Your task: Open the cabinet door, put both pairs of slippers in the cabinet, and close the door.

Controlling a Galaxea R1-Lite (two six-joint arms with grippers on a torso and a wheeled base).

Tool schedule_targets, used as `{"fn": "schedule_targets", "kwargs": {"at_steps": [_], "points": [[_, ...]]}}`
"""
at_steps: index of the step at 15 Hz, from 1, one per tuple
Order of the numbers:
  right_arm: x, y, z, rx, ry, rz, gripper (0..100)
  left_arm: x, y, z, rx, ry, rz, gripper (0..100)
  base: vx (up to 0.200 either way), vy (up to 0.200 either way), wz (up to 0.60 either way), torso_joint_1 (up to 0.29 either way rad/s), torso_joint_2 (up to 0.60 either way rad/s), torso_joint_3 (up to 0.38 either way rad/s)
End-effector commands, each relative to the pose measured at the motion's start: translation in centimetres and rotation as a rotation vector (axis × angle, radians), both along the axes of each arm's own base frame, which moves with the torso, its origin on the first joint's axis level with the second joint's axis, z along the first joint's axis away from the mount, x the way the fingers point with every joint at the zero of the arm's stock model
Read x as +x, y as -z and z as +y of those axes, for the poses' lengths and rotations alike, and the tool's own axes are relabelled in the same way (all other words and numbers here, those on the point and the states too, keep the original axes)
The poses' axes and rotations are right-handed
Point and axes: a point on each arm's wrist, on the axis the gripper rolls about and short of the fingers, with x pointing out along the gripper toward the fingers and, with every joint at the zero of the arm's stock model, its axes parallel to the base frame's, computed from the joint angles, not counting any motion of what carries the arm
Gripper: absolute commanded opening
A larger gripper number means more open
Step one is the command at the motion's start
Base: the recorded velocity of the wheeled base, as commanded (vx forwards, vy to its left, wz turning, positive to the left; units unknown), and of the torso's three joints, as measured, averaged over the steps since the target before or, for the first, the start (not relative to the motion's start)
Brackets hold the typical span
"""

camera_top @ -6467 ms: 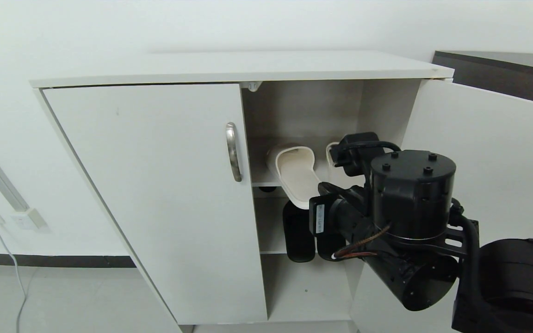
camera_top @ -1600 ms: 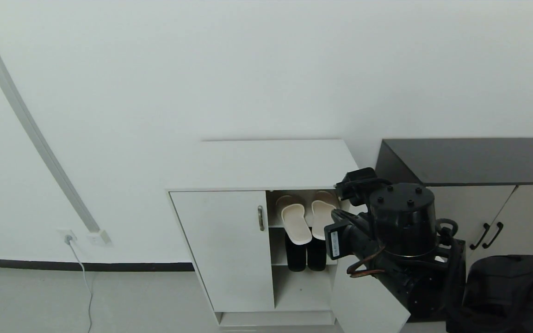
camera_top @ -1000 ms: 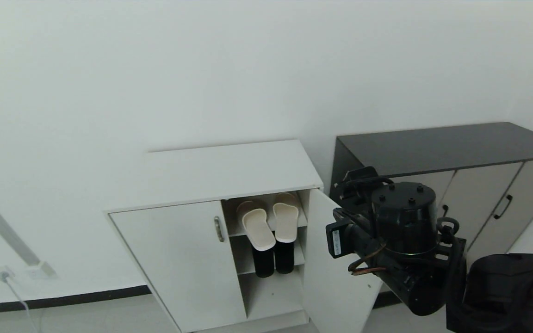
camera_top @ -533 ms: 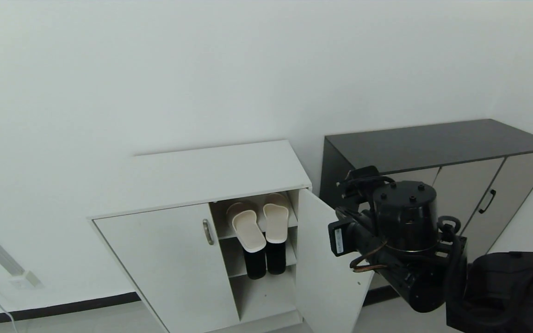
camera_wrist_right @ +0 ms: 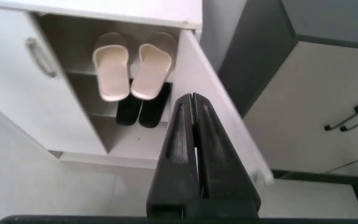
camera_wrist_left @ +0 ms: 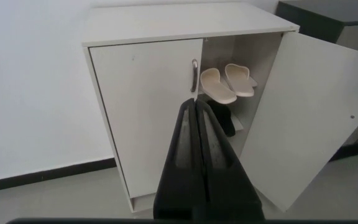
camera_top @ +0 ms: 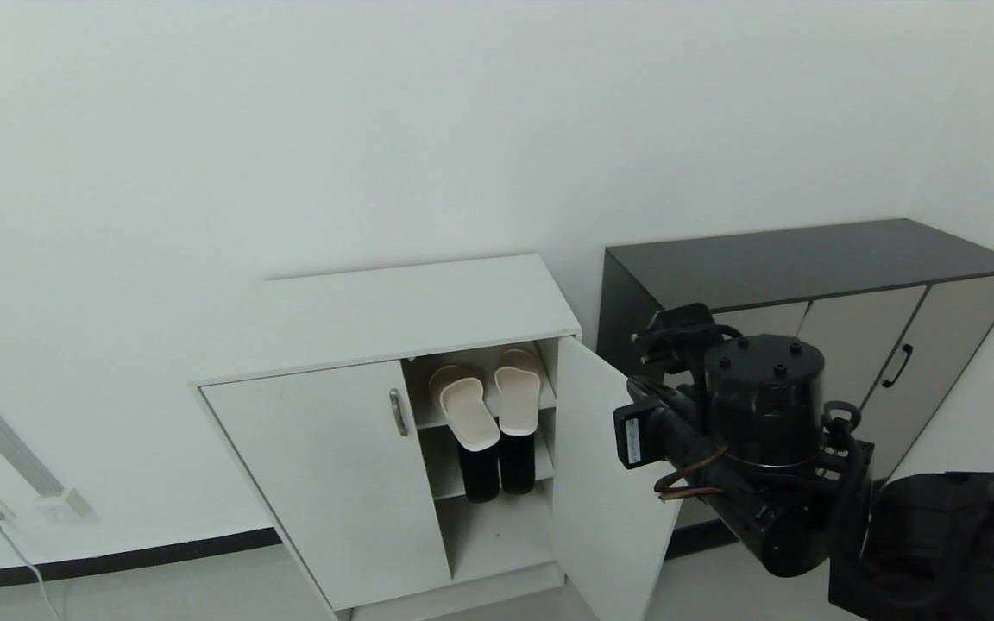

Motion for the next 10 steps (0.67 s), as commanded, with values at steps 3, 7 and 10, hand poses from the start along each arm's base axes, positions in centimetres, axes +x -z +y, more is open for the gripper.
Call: {"fn": "schedule_targets", "kwargs": {"at_steps": [3, 7, 10], "points": [[4.1, 0.0, -0.7, 0.008, 0.104, -0.009, 0, 0.0, 0.0, 0.0, 0.0, 0.0, 0.001, 0, 0.0, 0.0, 0.0, 0.0, 0.0, 0.0], [8.0, -1.9, -2.4, 0.027, 0.211, 0.06, 0, 0.0, 0.0, 0.0, 0.0, 0.0, 0.001, 0, 0.0, 0.0, 0.0, 0.0, 0.0, 0.0], [11.3, -2.5, -3.5, 0.079, 0.235, 0.138, 0, 0.0, 0.0, 0.0, 0.0, 0.0, 0.001, 0, 0.0, 0.0, 0.0, 0.0, 0.0, 0.0]]}}
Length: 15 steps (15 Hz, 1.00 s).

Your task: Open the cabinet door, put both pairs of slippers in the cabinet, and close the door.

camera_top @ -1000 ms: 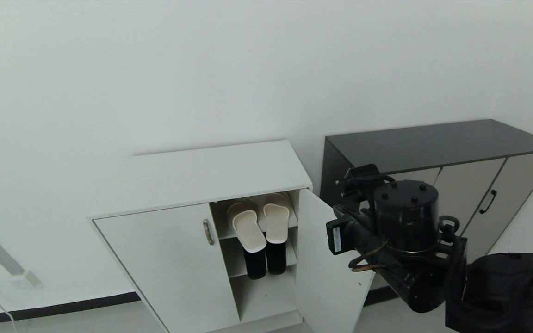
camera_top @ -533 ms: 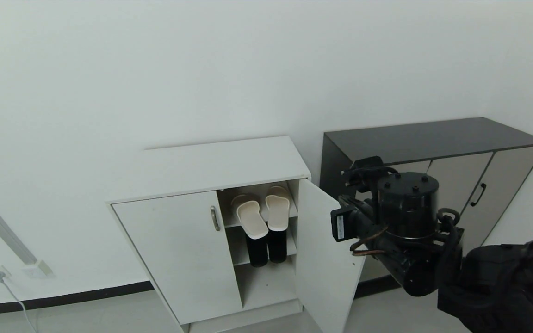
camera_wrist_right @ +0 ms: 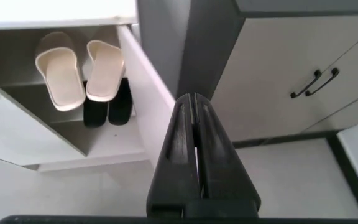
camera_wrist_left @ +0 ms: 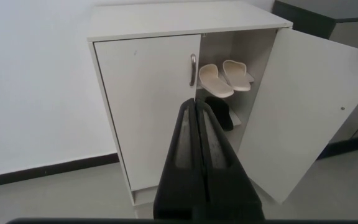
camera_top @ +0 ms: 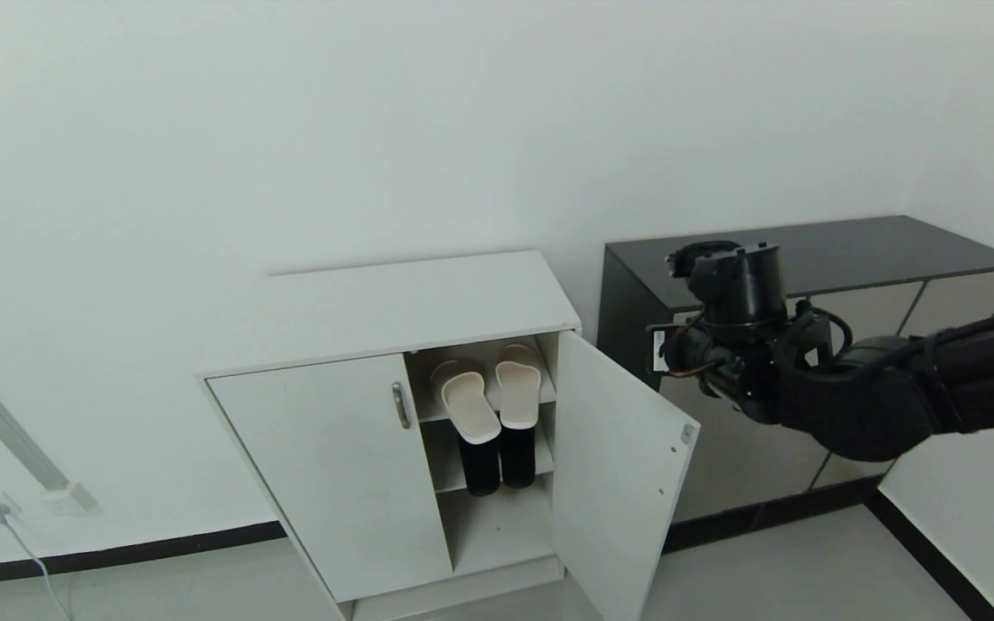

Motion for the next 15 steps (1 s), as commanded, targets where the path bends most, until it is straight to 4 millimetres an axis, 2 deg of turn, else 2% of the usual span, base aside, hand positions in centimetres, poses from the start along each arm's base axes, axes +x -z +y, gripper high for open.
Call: {"fn": "schedule_targets", "kwargs": {"at_steps": [1, 4, 6, 15], "points": [[3.2, 0.7, -0.8, 0.028, 0.047, 0.024, 0, 0.0, 0.0, 0.0, 0.0, 0.0, 0.001, 0, 0.0, 0.0, 0.0, 0.0, 0.0, 0.0], [6.1, 3.4, -1.2, 0.027, 0.067, 0.057, 0, 0.0, 0.0, 0.0, 0.0, -0.002, 0.001, 0, 0.0, 0.0, 0.0, 0.0, 0.0, 0.0], [6.9, 4.7, -1.5, 0.028, 0.064, 0.07, 0, 0.0, 0.0, 0.0, -0.002, -0.002, 0.001, 0, 0.0, 0.0, 0.0, 0.0, 0.0, 0.0], [6.4, 7.6, -1.1, 0.045, 0.042, 0.127, 0, 0.0, 0.0, 0.0, -0.002, -0.003, 0.001, 0, 0.0, 0.0, 0.0, 0.0, 0.0, 0.0]]}}
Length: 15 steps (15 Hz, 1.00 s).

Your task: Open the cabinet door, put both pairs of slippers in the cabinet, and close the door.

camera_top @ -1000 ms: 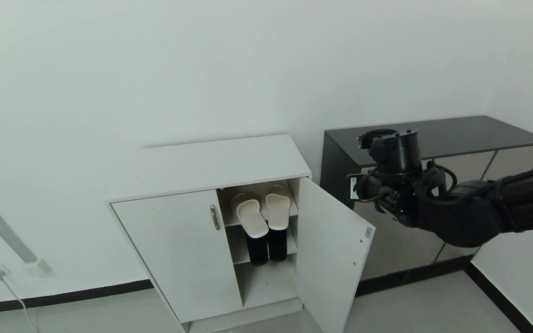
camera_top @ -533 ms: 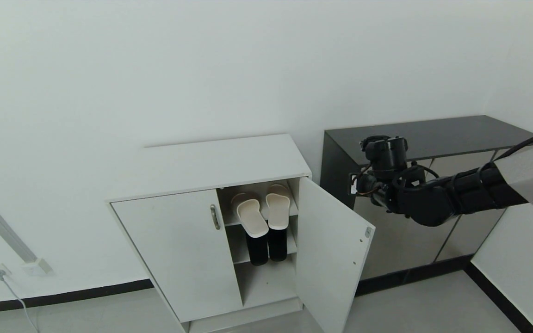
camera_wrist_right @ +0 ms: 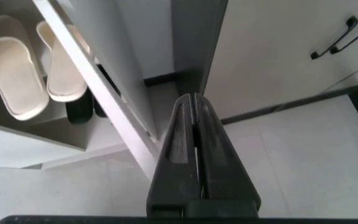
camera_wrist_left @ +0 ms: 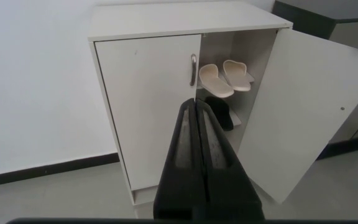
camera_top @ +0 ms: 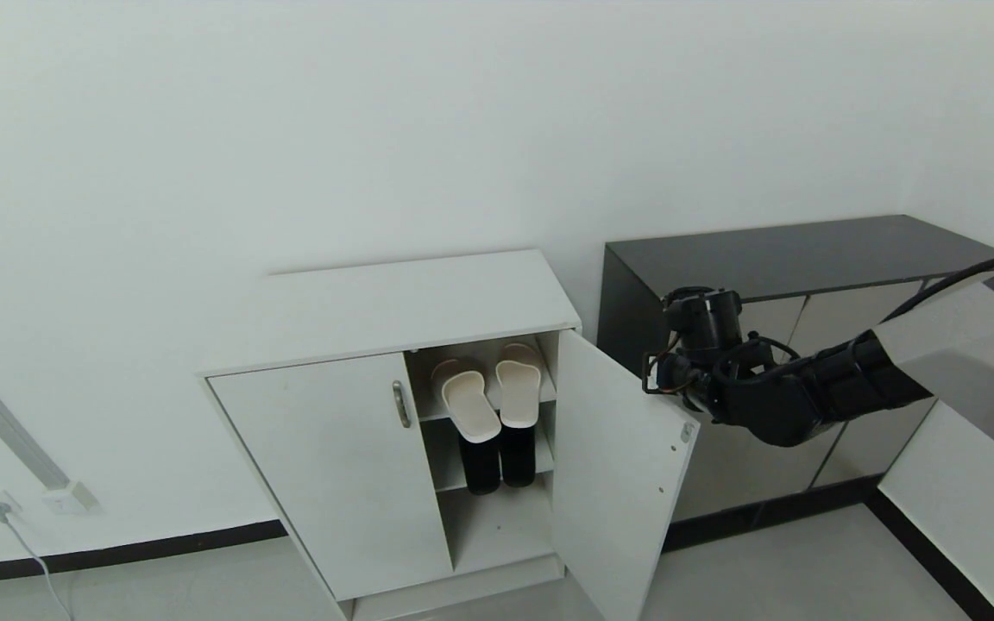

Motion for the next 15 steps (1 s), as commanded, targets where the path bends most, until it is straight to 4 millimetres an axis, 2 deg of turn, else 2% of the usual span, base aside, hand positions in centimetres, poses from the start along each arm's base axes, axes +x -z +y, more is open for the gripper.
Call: {"fn": "schedule_targets", "kwargs": {"at_steps": [1, 8, 12, 15], "points": [[-0.2, 0.9, 0.1, -0.006, -0.013, 0.013, 0, 0.0, 0.0, 0.0, -0.001, 0.001, 0.002, 0, 0.0, 0.0, 0.0, 0.0, 0.0, 0.0], [-0.8, 1.8, 0.5, 0.0, -0.027, 0.005, 0, 0.0, 0.0, 0.0, -0.001, 0.001, 0.0, 0, 0.0, 0.0, 0.0, 0.0, 0.0, 0.0], [-4.0, 1.4, 3.2, -0.002, -0.12, 0.006, 0, 0.0, 0.0, 0.0, -0.001, 0.001, 0.0, 0, 0.0, 0.0, 0.0, 0.0, 0.0, 0.0], [-7.7, -1.2, 5.7, 0.062, -0.226, -0.024, 0, 0.0, 0.0, 0.0, -0.001, 0.001, 0.002, 0, 0.0, 0.0, 0.0, 0.0, 0.0, 0.0]]}}
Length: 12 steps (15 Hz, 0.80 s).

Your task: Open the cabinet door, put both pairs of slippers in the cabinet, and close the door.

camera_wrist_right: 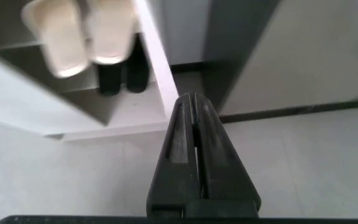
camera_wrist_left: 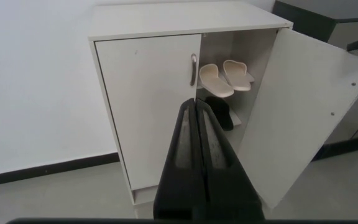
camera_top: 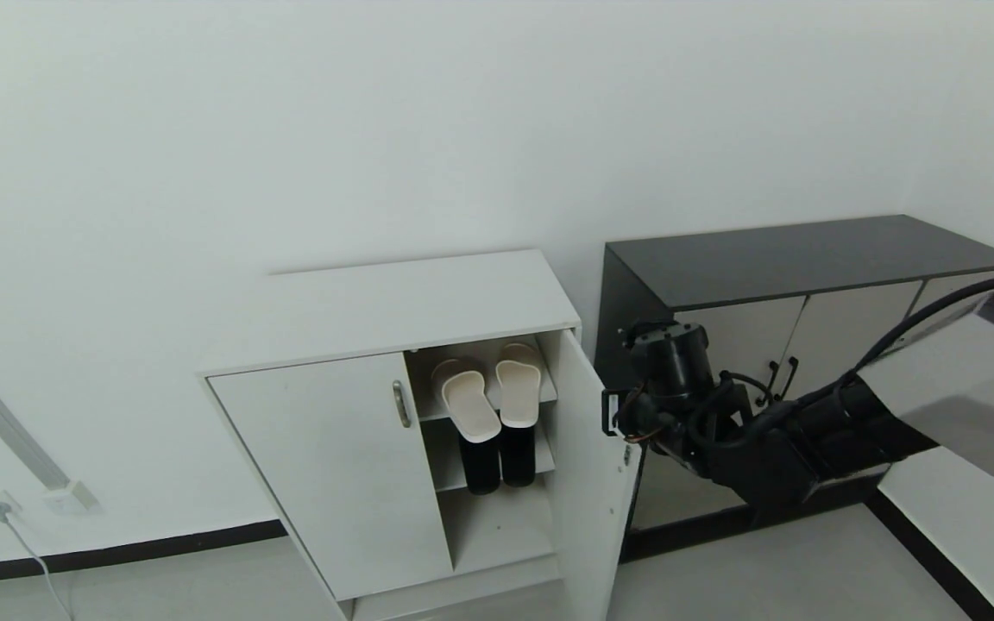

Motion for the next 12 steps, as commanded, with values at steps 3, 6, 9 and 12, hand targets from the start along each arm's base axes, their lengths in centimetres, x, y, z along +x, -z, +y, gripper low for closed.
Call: {"fn": "schedule_targets", "kwargs": {"at_steps": [3, 6, 9, 12], "points": [[-3.3, -2.9, 0.6, 0.046, -0.072, -0.038, 0, 0.0, 0.0, 0.0, 0.001, 0.0, 0.002, 0, 0.0, 0.0, 0.0, 0.0, 0.0, 0.0], [-5.0, -2.8, -0.2, 0.035, -0.145, -0.063, 0, 0.0, 0.0, 0.0, 0.002, 0.001, 0.002, 0, 0.0, 0.0, 0.0, 0.0, 0.0, 0.0], [-6.2, -2.9, -0.9, 0.007, -0.192, -0.171, 0, 0.0, 0.0, 0.0, 0.002, 0.001, 0.002, 0, 0.0, 0.0, 0.0, 0.0, 0.0, 0.0], [-7.2, -1.8, -0.8, -0.02, -0.26, -0.173, 0, 0.0, 0.0, 0.0, 0.002, 0.001, 0.002, 0, 0.0, 0.0, 0.0, 0.0, 0.0, 0.0]]}}
